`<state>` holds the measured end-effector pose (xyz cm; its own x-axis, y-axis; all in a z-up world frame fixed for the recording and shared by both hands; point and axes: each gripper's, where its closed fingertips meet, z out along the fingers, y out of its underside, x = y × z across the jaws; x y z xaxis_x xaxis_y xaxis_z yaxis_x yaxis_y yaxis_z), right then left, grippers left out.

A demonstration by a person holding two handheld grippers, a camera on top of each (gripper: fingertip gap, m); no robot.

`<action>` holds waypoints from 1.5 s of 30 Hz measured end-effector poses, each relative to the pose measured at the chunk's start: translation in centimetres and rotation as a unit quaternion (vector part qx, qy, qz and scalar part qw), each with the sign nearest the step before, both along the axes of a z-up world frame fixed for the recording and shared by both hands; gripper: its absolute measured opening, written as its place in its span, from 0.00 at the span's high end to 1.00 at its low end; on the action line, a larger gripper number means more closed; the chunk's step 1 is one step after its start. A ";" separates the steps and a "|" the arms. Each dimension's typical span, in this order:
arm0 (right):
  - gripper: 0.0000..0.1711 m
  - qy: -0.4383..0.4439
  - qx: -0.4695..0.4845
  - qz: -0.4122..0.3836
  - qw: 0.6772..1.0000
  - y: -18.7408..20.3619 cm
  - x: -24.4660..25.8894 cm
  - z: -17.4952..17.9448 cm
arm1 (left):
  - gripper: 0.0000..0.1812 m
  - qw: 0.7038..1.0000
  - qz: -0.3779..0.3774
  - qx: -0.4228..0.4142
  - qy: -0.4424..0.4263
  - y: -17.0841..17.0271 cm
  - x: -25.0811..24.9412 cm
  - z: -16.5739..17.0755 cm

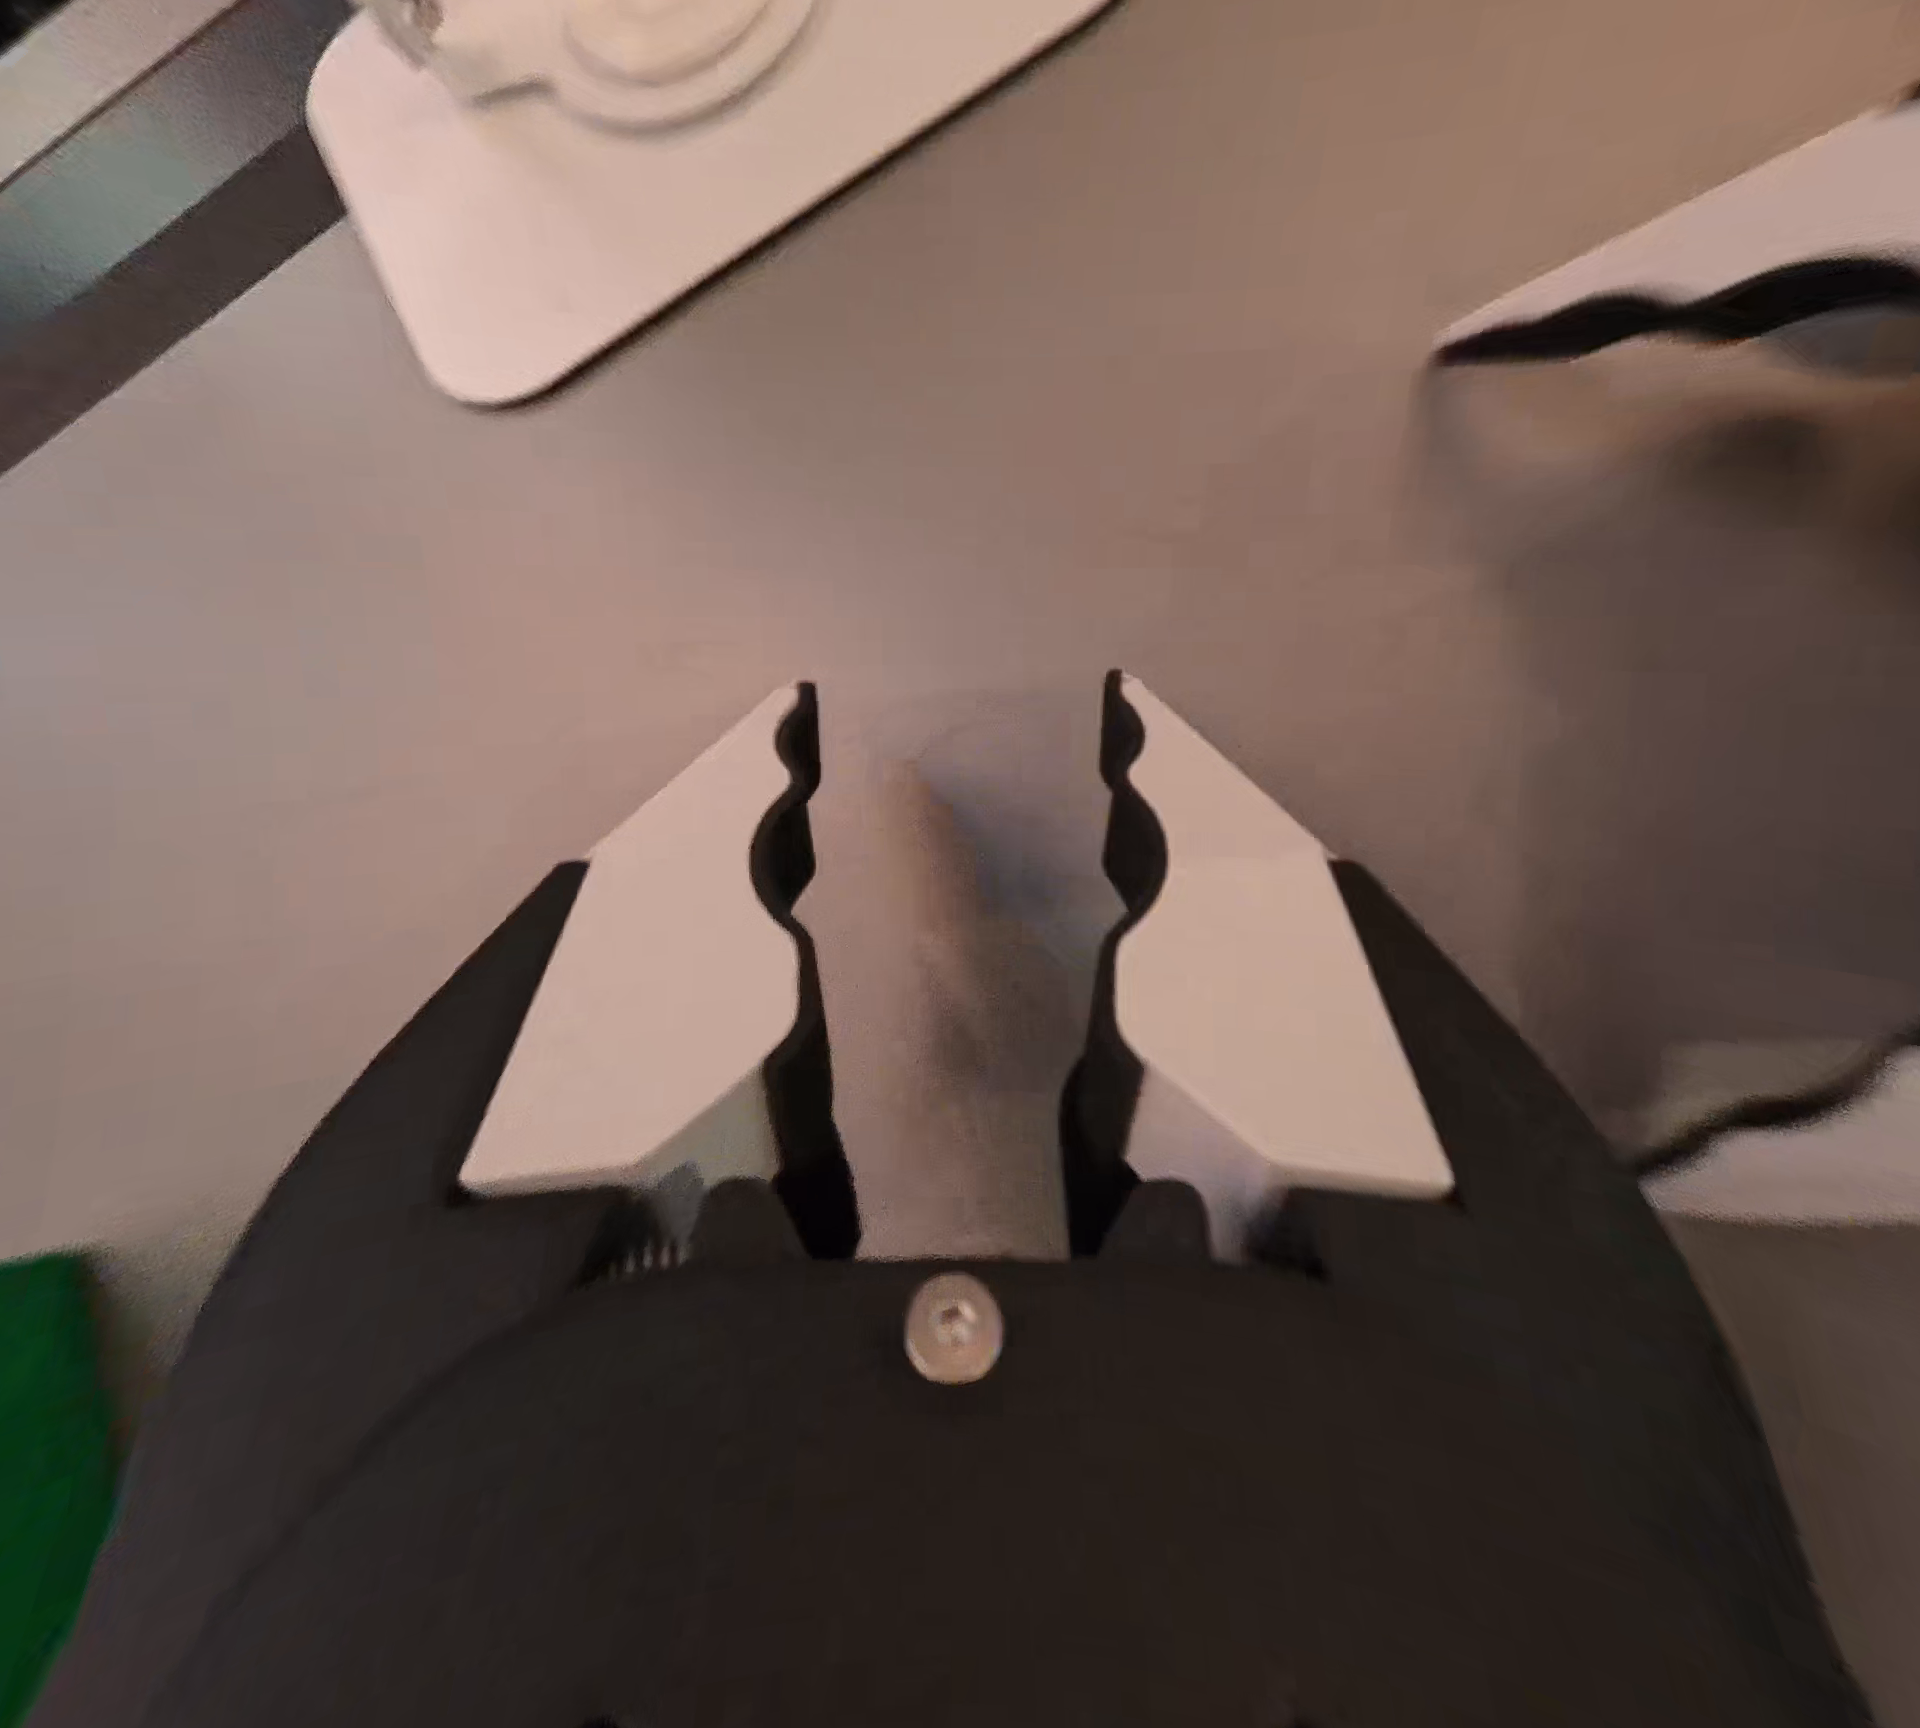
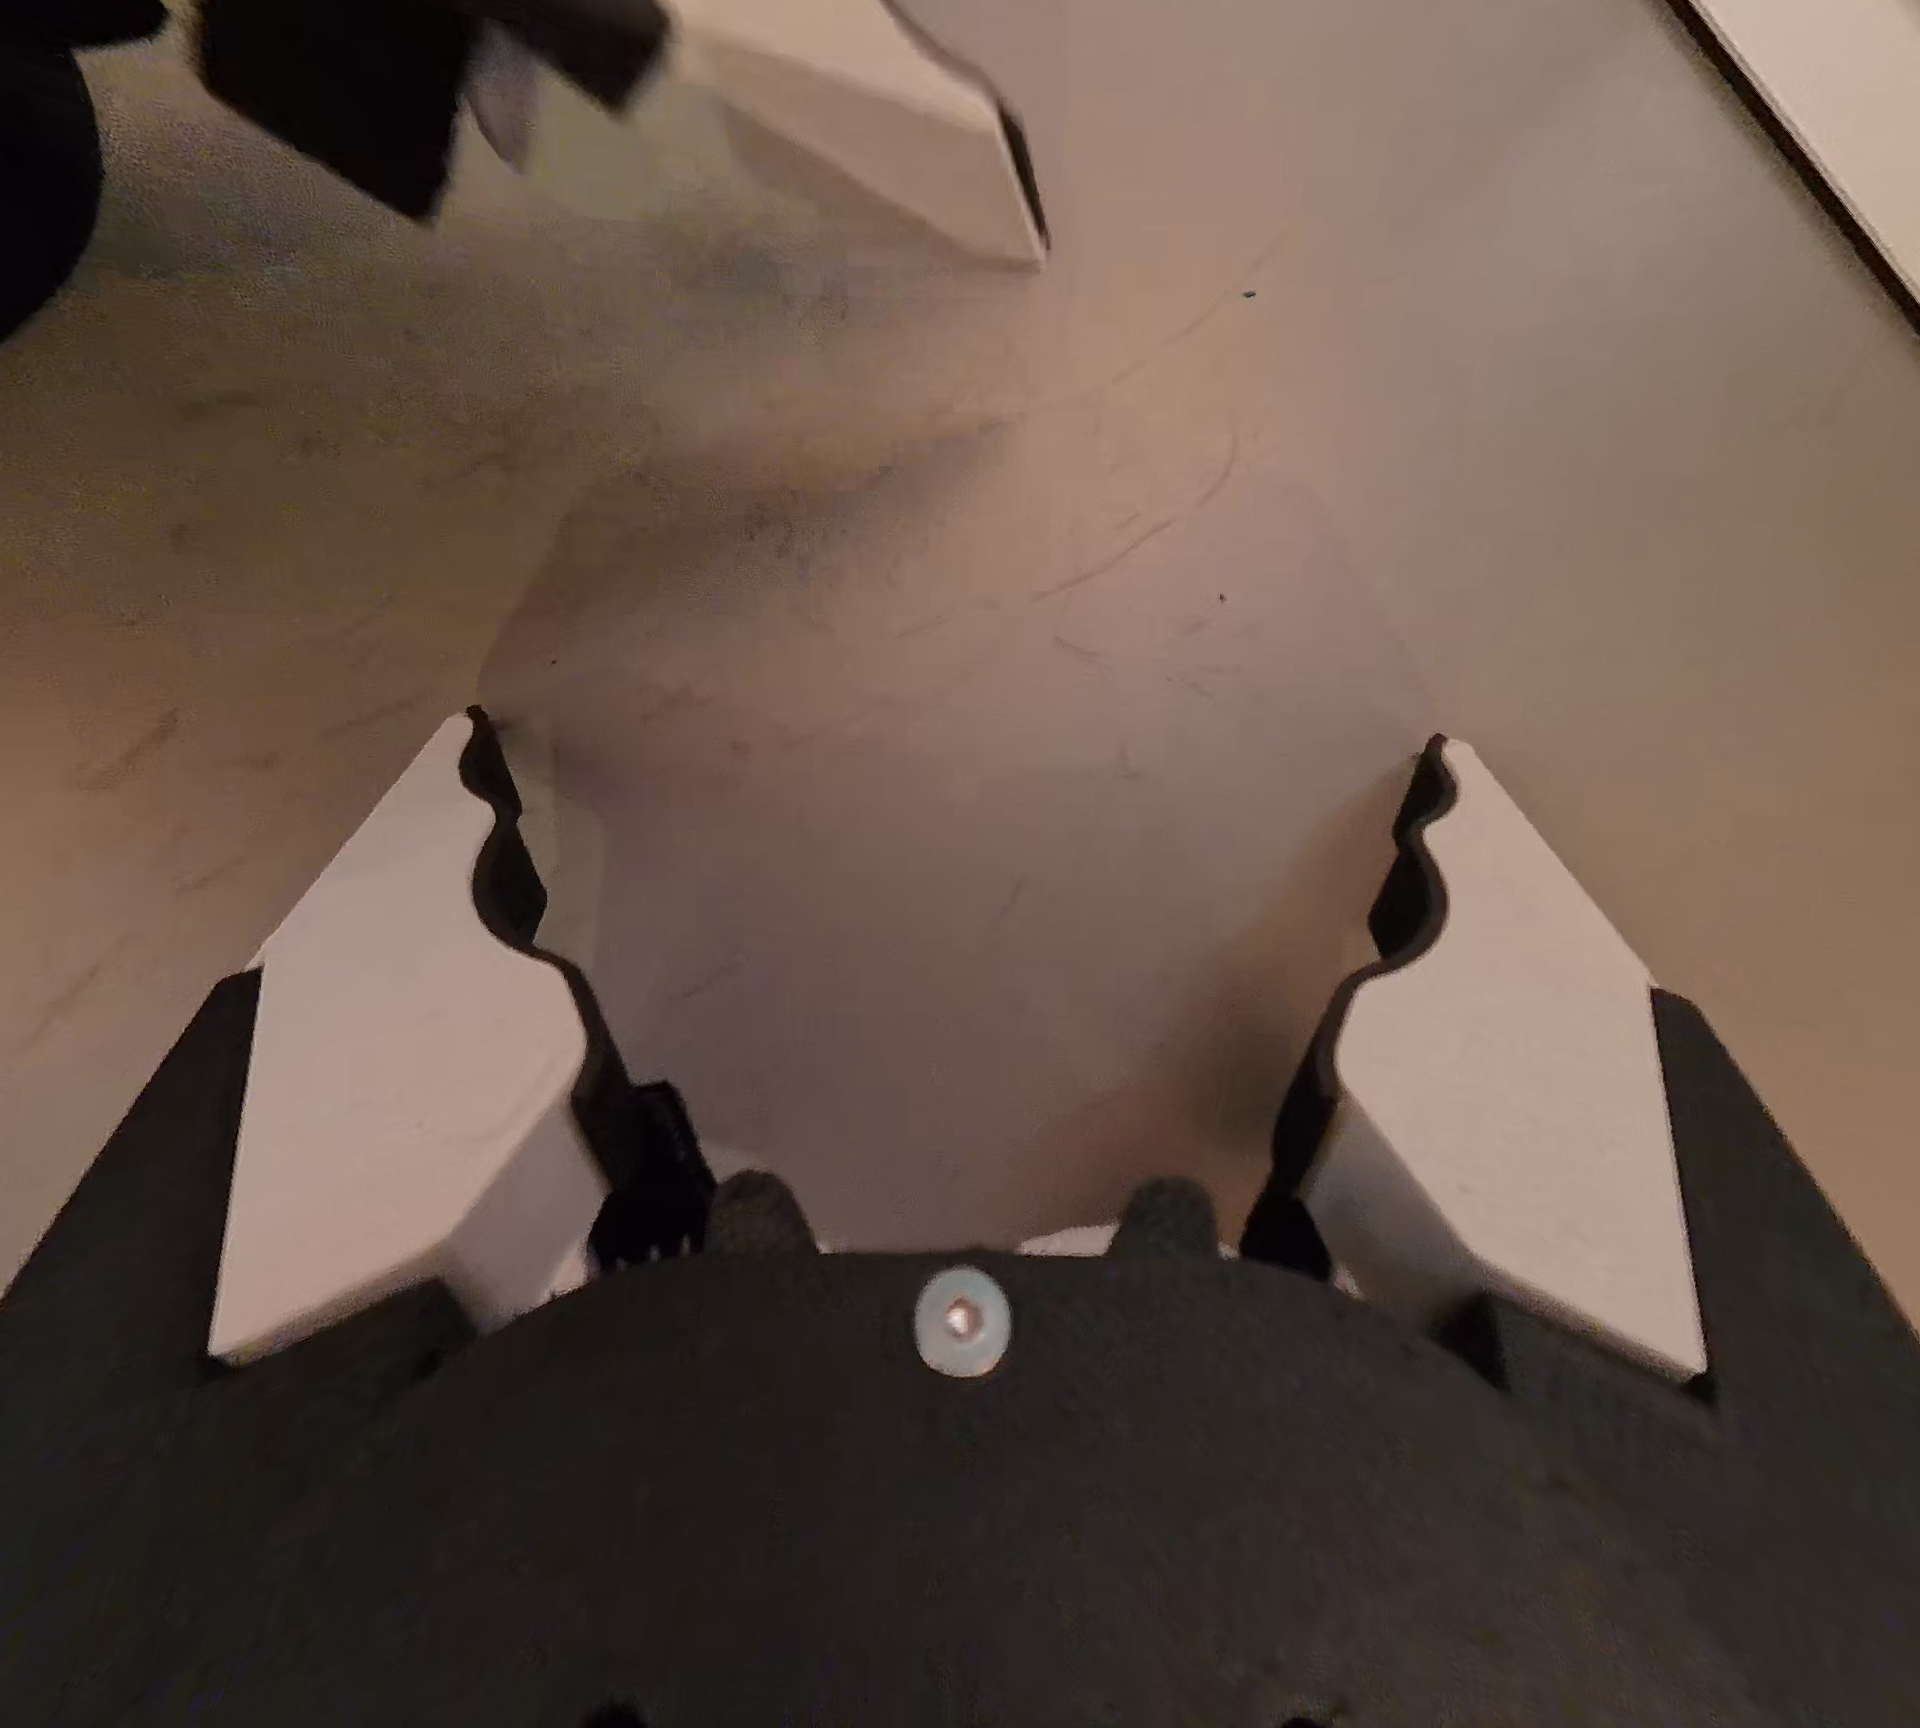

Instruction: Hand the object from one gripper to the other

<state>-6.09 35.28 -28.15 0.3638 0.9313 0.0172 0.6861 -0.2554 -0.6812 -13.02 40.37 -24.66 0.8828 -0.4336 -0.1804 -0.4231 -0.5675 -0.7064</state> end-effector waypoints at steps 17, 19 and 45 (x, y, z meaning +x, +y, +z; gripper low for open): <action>0.07 0.000 -0.001 0.001 1.000 0.0 -0.1 0.0 | 0.87 0.972 -0.047 -0.123 -0.195 -0.8 0.5 -1.9; 0.07 0.000 0.000 0.004 1.000 0.0 -0.1 0.0 | 0.78 0.938 -0.094 -0.181 -0.282 -2.1 2.1 -1.2; 0.07 -0.004 -0.001 0.004 1.000 -0.7 -0.1 0.0 | 0.13 0.429 -0.466 -0.317 -0.706 -13.2 3.1 15.9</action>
